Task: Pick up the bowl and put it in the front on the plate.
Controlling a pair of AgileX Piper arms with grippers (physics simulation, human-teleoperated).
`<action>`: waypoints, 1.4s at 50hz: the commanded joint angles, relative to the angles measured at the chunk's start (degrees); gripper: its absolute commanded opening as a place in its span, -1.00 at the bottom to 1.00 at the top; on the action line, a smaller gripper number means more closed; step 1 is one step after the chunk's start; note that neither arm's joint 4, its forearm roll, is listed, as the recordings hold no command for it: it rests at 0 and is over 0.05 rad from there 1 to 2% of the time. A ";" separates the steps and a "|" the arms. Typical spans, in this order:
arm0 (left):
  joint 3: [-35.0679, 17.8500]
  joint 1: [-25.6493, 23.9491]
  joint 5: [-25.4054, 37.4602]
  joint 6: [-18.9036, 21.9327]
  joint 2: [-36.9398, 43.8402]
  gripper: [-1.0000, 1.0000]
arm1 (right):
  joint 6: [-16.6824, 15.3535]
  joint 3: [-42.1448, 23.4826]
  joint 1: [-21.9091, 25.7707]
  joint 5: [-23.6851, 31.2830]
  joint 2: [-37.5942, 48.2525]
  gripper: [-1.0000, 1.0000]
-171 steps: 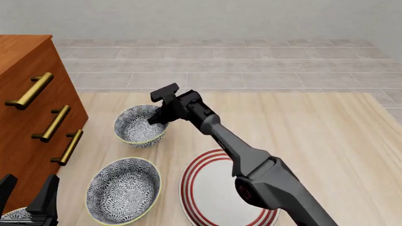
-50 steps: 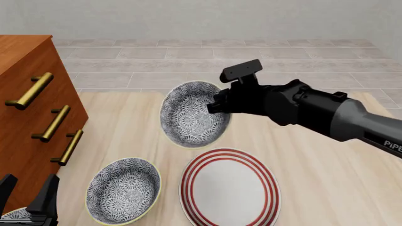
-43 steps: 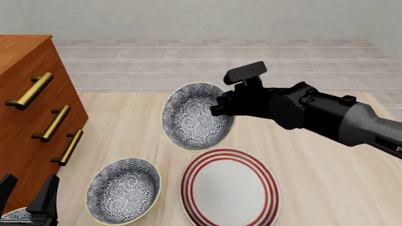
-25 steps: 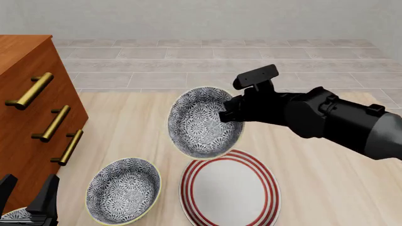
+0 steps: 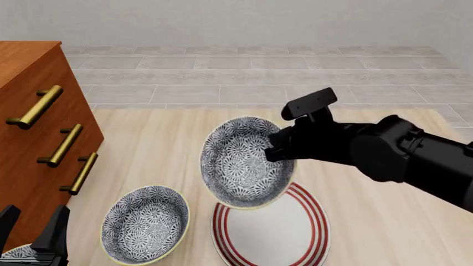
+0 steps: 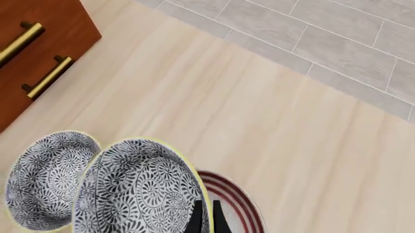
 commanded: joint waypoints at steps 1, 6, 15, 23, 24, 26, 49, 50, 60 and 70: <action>0.00 0.00 0.00 0.00 0.00 1.00 | 0.72 2.02 1.18 1.31 -2.54 -1.00; 0.00 0.00 0.00 0.00 0.00 1.00 | 1.18 3.31 2.14 1.55 -3.20 -1.00; 0.00 0.00 0.00 0.00 0.00 1.00 | 1.53 4.59 2.00 1.76 -3.52 -1.00; 0.00 0.00 0.00 0.00 0.00 1.00 | 1.99 6.79 1.77 1.04 -3.59 -1.00; 0.00 0.00 0.00 0.00 0.00 1.00 | 1.92 6.99 1.67 0.95 -3.61 -1.00; 0.00 0.00 0.00 0.00 0.00 1.00 | 1.95 7.57 1.49 0.69 -3.67 -1.00; 0.00 0.00 0.00 0.00 0.00 1.00 | 2.44 12.63 -0.20 -2.13 -3.29 -1.00; 0.00 0.00 0.00 0.00 0.00 1.00 | 2.67 12.72 -0.12 -2.14 -3.24 -1.00; 0.00 0.00 0.00 0.00 0.00 1.00 | 3.49 14.77 -0.09 -3.67 -3.01 -1.00; 0.00 0.00 0.00 0.00 0.00 1.00 | 4.22 17.05 -0.57 -5.99 -2.24 -1.00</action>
